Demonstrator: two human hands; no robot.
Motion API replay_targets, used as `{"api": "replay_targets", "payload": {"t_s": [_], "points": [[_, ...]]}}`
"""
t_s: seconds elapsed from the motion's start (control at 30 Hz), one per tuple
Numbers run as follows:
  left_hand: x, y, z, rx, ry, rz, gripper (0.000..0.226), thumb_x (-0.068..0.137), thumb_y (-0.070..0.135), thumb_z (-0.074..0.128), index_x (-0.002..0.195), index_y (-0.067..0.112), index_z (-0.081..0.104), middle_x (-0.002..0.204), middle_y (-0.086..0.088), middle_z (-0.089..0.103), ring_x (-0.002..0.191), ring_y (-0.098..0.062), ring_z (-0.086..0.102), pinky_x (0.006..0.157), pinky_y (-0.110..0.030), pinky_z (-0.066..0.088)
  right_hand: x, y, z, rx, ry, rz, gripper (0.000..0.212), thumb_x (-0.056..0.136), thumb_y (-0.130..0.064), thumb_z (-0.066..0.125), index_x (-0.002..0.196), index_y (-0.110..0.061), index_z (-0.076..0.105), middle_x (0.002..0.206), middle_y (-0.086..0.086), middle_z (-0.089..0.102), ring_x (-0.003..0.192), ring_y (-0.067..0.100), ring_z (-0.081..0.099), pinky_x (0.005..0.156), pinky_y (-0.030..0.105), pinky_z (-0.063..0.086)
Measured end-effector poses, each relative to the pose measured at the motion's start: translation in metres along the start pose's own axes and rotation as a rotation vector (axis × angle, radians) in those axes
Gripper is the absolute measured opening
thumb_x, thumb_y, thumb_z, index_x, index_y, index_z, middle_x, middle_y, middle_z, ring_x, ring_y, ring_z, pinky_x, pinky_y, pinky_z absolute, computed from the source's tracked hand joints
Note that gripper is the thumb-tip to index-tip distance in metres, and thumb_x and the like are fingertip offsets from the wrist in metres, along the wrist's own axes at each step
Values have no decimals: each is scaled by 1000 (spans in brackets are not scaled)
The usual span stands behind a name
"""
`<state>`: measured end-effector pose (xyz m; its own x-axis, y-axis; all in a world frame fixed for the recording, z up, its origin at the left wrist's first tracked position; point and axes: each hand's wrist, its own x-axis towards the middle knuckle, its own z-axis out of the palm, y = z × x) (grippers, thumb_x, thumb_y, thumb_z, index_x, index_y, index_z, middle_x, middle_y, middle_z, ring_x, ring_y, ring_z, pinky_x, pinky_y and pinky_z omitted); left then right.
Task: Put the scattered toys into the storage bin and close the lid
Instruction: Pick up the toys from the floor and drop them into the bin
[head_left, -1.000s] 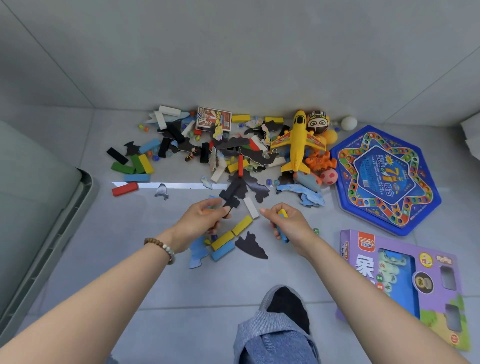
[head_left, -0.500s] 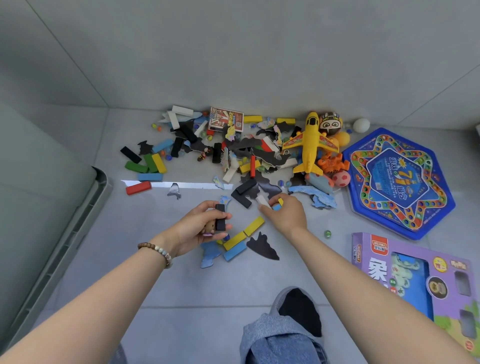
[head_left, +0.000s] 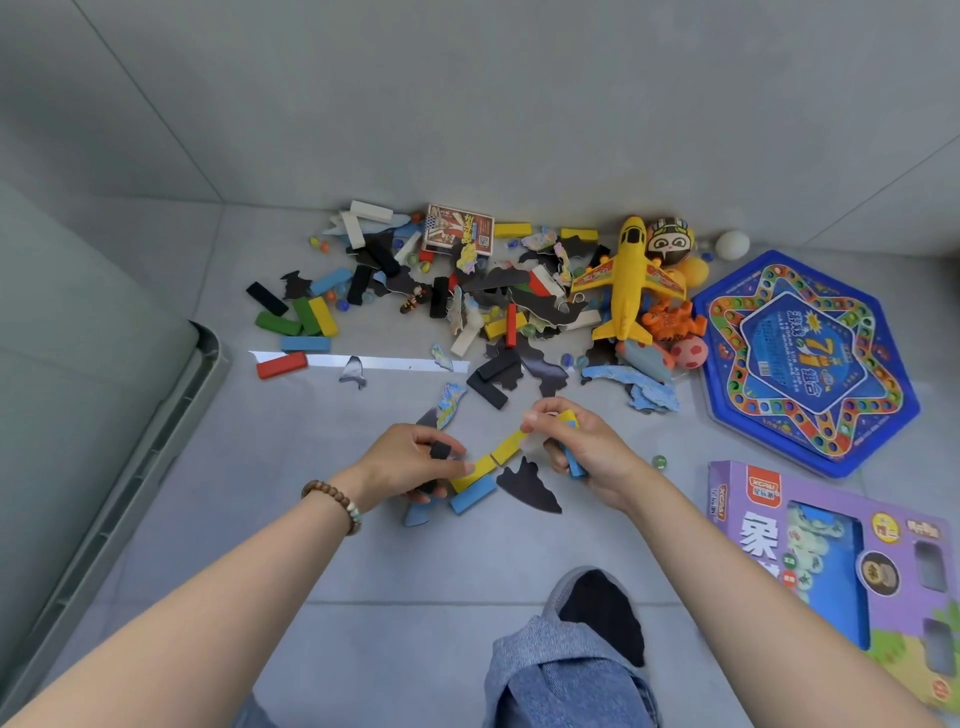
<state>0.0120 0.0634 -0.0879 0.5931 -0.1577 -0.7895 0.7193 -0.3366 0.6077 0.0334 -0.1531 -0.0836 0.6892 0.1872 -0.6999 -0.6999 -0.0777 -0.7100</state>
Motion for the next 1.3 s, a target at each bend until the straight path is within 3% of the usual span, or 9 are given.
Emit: {"api": "replay_targets", "payload": {"t_s": [0.1, 0.23, 0.37, 0.53, 0.7, 0.83, 0.97, 1.2, 1.3], "points": [[4, -4, 4, 121, 30, 39, 29, 70, 21, 83, 95, 15, 69, 54, 6, 58, 51, -16, 58, 45, -21, 48, 2, 2, -1, -190, 99, -36, 15, 79, -23, 74, 86, -16, 63, 79, 5, 61, 41, 5, 42, 43, 18, 35], [12, -6, 7, 468, 139, 157, 31, 62, 39, 85, 84, 27, 67, 72, 8, 60, 64, -12, 59, 57, -25, 50, 3, 0, -3, -271, 138, -102, 24, 75, -21, 78, 94, -9, 67, 75, 3, 60, 41, -2, 45, 39, 9, 32], [10, -6, 13, 685, 243, 203, 38, 59, 54, 82, 80, 31, 61, 75, 15, 58, 72, -8, 55, 55, -22, 40, 3, -4, -6, -409, 116, -125, 24, 74, -24, 79, 91, -12, 68, 76, 0, 64, 65, 2, 58, 45, 4, 36], [9, -9, 18, 769, 269, 232, 44, 59, 60, 78, 84, 29, 58, 77, 11, 60, 73, -11, 56, 56, -23, 44, 5, 2, -8, -457, 157, -126, 22, 74, -26, 79, 88, -14, 67, 84, -4, 63, 80, 6, 58, 56, 9, 38], [13, -10, 16, 641, 260, 232, 32, 65, 51, 79, 80, 29, 62, 73, 10, 58, 69, -11, 54, 53, -21, 39, 7, 5, -8, -491, 150, -158, 21, 74, -25, 79, 88, -14, 67, 82, -8, 61, 89, 10, 58, 67, 15, 40], [15, -15, 12, 534, 231, 232, 20, 73, 41, 77, 82, 27, 67, 81, 5, 63, 73, -11, 56, 65, -28, 51, 9, 1, -10, -614, 116, -184, 22, 73, -25, 79, 93, -19, 69, 82, -14, 56, 96, 12, 55, 72, 17, 40], [14, -14, 8, 460, 272, 238, 19, 76, 34, 76, 89, 21, 70, 83, 3, 64, 74, -10, 56, 64, -18, 45, 12, -5, -10, -837, 66, -196, 23, 73, -29, 78, 93, -29, 67, 86, -6, 63, 95, 15, 58, 83, 32, 48], [15, -11, -1, 461, 304, 203, 30, 76, 31, 76, 99, 15, 67, 87, -6, 66, 72, -13, 55, 63, -21, 45, 23, -16, 6, -1295, 44, -209, 24, 75, -33, 73, 98, -31, 64, 100, -3, 58, 87, 15, 52, 64, 29, 41], [15, -12, -2, 236, 330, 165, 28, 76, 33, 77, 92, 12, 69, 75, -7, 66, 64, -15, 56, 58, -22, 49, 28, -17, 7, -1375, 35, -207, 25, 76, -37, 73, 97, -29, 62, 99, -3, 57, 86, 15, 50, 61, 28, 36]]}}
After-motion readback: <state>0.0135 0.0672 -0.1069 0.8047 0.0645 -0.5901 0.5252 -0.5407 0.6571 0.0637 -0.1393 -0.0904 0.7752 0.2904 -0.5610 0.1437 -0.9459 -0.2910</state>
